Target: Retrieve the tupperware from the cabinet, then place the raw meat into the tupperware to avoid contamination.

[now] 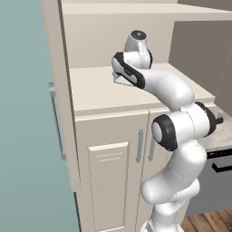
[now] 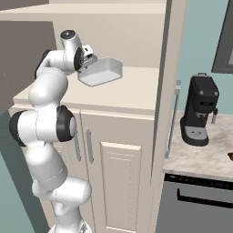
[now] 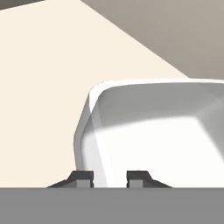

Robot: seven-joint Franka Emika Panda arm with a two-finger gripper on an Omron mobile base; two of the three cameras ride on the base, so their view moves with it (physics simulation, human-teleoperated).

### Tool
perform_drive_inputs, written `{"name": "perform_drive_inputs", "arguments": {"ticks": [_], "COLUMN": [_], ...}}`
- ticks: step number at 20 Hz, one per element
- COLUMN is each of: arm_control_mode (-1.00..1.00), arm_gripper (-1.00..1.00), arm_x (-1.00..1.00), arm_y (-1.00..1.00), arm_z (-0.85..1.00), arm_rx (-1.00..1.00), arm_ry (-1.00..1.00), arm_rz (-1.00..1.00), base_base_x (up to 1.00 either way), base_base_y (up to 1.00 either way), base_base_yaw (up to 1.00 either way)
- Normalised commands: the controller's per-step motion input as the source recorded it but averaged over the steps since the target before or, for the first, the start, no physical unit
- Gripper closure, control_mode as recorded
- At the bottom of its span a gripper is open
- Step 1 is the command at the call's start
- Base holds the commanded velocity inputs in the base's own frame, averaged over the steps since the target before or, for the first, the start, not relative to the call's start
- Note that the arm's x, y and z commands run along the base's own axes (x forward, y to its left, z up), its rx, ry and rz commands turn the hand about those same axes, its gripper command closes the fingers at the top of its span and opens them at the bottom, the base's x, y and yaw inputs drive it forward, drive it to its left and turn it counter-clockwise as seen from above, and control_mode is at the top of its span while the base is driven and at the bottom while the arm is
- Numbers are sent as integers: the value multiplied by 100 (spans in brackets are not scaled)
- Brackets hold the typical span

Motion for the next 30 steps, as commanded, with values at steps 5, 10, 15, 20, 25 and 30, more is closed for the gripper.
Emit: {"name": "perform_drive_inputs", "arguments": {"ticks": [5, 10, 15, 20, 25, 30], "arm_control_mode": [-100, -100, -100, -100, -100, -100], "arm_gripper": [100, 100, 100, 100, 100, 100], "arm_x": [0, -11, -35, -43, -47, -53], "arm_y": [0, -1, -6, -5, -9, -11], "arm_z": [0, 0, 0, 3, 10, 13], "arm_rx": [0, 0, 0, 0, 0, 0], "arm_ry": [0, 0, 0, -2, -3, -4], "arm_rz": [0, 0, 0, 0, 0, 1], "base_base_x": [0, 0, 0, 0, 0, 0], "base_base_y": [0, 0, 0, 0, 0, 0], "base_base_yaw": [0, 0, 0, 0, 0, 0]}}
